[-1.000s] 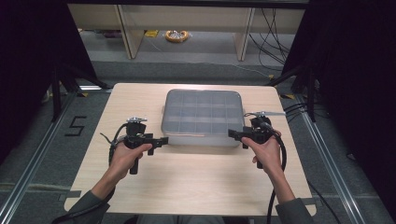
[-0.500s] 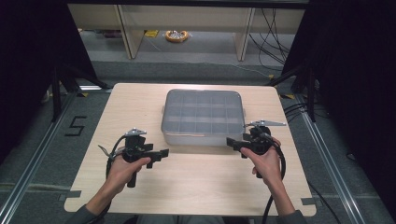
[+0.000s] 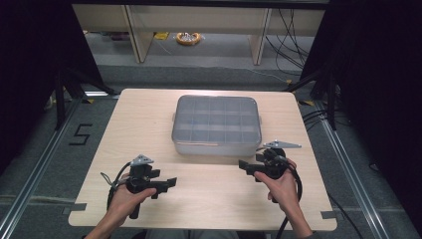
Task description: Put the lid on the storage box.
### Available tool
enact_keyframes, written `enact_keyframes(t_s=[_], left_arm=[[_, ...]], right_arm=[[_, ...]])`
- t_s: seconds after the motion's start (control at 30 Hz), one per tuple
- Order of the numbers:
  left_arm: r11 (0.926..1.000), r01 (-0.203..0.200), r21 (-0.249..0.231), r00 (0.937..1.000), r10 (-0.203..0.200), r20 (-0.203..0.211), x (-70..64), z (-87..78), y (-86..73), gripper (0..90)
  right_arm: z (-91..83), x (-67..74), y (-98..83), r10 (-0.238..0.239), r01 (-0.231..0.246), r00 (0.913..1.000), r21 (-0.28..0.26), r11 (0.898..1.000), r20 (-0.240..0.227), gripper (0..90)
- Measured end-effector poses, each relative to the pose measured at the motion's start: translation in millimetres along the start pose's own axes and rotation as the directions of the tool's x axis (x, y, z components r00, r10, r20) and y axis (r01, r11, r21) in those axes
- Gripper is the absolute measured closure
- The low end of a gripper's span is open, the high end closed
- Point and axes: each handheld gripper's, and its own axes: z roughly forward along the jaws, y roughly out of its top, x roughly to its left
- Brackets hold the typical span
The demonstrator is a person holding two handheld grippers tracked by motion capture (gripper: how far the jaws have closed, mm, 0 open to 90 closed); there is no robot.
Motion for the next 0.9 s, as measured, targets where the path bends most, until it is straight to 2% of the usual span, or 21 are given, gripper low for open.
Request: enact_keyframes(t_s=[0.03, 0.07, 0.13, 0.23, 0.3, 0.33, 0.4, 0.43, 0.47, 0.5, 0.53, 0.57, 0.6, 0.63, 0.67, 0.73, 0.8, 0.83, 0.87, 0.9], left_arm=[[1.0, -0.005, -0.003, 0.9999, 0.005, -0.011, -0.6, -1.0, -1.1, 22.4], [0.9997, -0.023, 0.001, 0.9997, 0.023, -0.01, -0.9, -2.8, -2.1, 22.3], [0.9997, -0.024, -0.01, 0.9993, 0.024, -0.029, -2.9, -3.1, -4.7, 22.3], [0.9992, -0.04, -0.001, 0.999, 0.04, -0.019, -4.6, -5.0, -10.5, 22.0], [0.9978, -0.065, 0.01, 0.9975, 0.065, -0.025, -5.5, -6.0, -14.6, 21.9], [0.997, -0.076, 0.011, 0.9965, 0.077, -0.032, -5.8, -6.1, -16.2, 21.8], [0.9968, -0.079, 0.007, 0.9962, 0.079, -0.036, -7.5, -5.6, -20.4, 21.8], [0.9962, -0.086, 0.01, 0.9956, 0.086, -0.036, -7.8, -5.7, -22.3, 21.7], [0.995, -0.097, 0.025, 0.9947, 0.097, -0.033, -8.0, -6.8, -23.9, 21.6], [0.9937, -0.109, 0.027, 0.9933, 0.11, -0.036, -8.1, -7.1, -26.0, 21.5], [0.993, -0.116, 0.024, 0.9921, 0.117, -0.047, -8.6, -7.2, -27.8, 21.5], [0.9934, -0.114, 0.018, 0.9928, 0.114, -0.037, -8.8, -7.1, -29.0, 21.3], [0.9935, -0.112, 0.024, 0.9928, 0.112, -0.042, -9.3, -7.7, -30.0, 21.3], [0.993, -0.116, 0.022, 0.9918, 0.117, -0.051, -9.5, -8.1, -32.0, 21.1], [0.9902, -0.134, 0.039, 0.9894, 0.136, -0.051, -10.1, -10.6, -34.0, 21.0], [0.9887, -0.148, 0.025, 0.9875, 0.149, -0.051, -11.0, -10.3, -36.4, 21.0], [0.9914, -0.13, 0.008, 0.9894, 0.13, -0.064, -13.9, -9.9, -40.1, 20.9], [0.9897, -0.141, 0.023, 0.9885, 0.142, -0.051, -13.1, -10.9, -41.3, 20.7], [0.988, -0.153, 0.021, 0.9872, 0.154, -0.043, -13.3, -11.3, -42.8, 20.7], [0.9885, -0.15, 0.018, 0.9874, 0.151, -0.048, -15.5, -11.1, -45.0, 20.7]], right_arm=[[-0.1, 2.2, -4.3, 0.011, -0.011, 0.9999, 0.012, 1.0, 0.011, 22.6], [0.5, 1.4, -6.4, 0.001, -0.001, 1.0, 0.005, 1.0, -0.001, 22.3], [0.2, 2.5, -8.2, 0.007, -0.007, 1.0, 0.008, 1.0, -0.006, 22.2], [0.8, 2.9, -14.0, -0.004, 0.004, 0.9999, 0.005, 1.0, -0.015, 22.1], [0.3, 4.1, -17.4, -0.01, 0.01, 0.9999, 0.011, 1.0, -0.008, 22.1], [-0.1, 5.0, -20.2, -0.017, 0.017, 0.9996, 0.008, 1.0, -0.021, 21.8], [0.0, 6.0, -22.0, -0.012, 0.012, 0.9997, 0.008, 1.0, -0.023, 21.7], [0.0, 6.1, -23.5, -0.026, 0.027, 0.9994, 0.005, 1.0, -0.021, 21.7], [-1.8, 10.4, -25.4, 0.008, -0.008, 0.9996, 0.014, 1.0, -0.027, 21.7], [-1.6, 8.8, -26.8, -0.026, 0.027, 0.999, 0.007, 1.0, -0.036, 21.5], [-2.3, 9.7, -28.8, -0.04, 0.04, 0.9985, 0.009, 0.999, -0.037, 21.3], [-4.4, 14.9, -32.3, -0.013, 0.014, 0.9991, 0.025, 1.0, -0.041, 21.3], [-4.4, 14.9, -32.3, -0.013, 0.014, 0.9991, 0.025, 1.0, -0.041, 21.3], [-3.1, 12.9, -34.0, -0.052, 0.053, 0.9975, 0.011, 0.999, -0.047, 21.3], [-4.1, 15.7, -37.7, -0.058, 0.058, 0.9963, 0.011, 0.998, -0.063, 21.2], [-4.3, 17.1, -39.7, -0.061, 0.062, 0.9956, 0.011, 0.998, -0.071, 21.1], [-4.4, 19.8, -43.9, -0.074, 0.076, 0.9942, 0.018, 0.997, -0.077, 21.1], [-4.0, 21.9, -45.6, -0.058, 0.06, 0.9946, 0.02, 0.998, -0.086, 21.0], [-3.8, 21.8, -47.8, -0.078, 0.08, 0.9932, 0.019, 0.997, -0.086, 21.0], [-4.0, 22.4, -49.0, -0.079, 0.082, 0.9928, 0.033, 0.996, -0.09, 20.9]])
